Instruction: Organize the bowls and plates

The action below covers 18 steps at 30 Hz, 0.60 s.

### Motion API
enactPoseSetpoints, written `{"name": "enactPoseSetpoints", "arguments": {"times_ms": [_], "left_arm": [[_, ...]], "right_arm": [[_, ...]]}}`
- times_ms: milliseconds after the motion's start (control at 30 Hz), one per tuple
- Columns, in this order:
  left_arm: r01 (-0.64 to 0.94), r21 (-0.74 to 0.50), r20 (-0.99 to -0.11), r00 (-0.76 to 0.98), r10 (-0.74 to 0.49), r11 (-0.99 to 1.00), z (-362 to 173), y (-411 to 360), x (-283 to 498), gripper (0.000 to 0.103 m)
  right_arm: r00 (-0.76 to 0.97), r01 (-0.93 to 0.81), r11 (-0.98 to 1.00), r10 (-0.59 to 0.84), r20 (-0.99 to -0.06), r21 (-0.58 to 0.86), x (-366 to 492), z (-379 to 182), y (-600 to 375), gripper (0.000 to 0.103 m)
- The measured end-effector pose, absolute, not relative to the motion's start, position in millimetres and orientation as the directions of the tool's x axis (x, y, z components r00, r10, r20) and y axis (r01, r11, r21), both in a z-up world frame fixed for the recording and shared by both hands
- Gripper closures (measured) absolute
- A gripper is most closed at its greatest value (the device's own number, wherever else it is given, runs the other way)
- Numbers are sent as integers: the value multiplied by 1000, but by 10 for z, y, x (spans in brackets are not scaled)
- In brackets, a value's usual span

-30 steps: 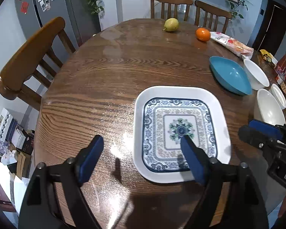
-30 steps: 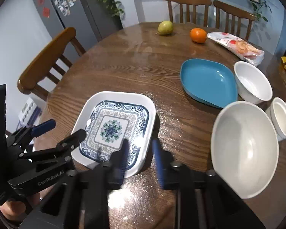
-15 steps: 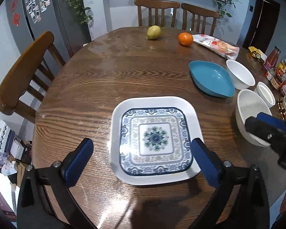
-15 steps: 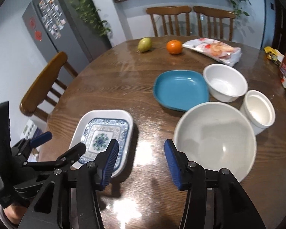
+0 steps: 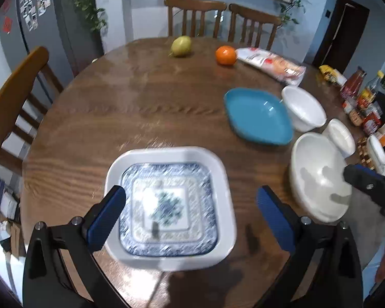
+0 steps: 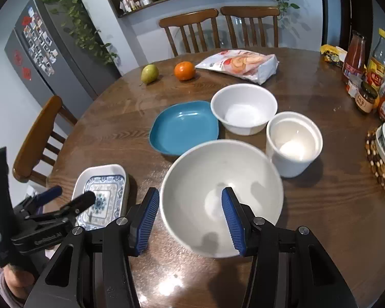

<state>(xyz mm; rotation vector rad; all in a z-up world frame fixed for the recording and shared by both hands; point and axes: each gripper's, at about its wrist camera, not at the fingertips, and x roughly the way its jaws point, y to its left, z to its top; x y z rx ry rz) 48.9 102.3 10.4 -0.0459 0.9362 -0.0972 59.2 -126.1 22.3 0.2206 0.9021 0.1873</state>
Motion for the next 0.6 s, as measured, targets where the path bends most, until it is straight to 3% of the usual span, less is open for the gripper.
{"name": "enactPoseSetpoints", "arguments": {"times_ms": [333,500,600], "left_arm": [[80,-151,-789,590,-168,985,381,770,1100,1],[63,-125,-844,518,-139,990,158,585,1606,4],[53,-116,-875,466,-128,992,-58,535,1833,12]], "right_arm": [[546,-86,941,321,-774,329,1249,267,-1358,52],[479,-68,934,338,-810,349,1588,108,-1351,52],[425,-38,941,319,-847,336,1802,-41,-1339,52]]}}
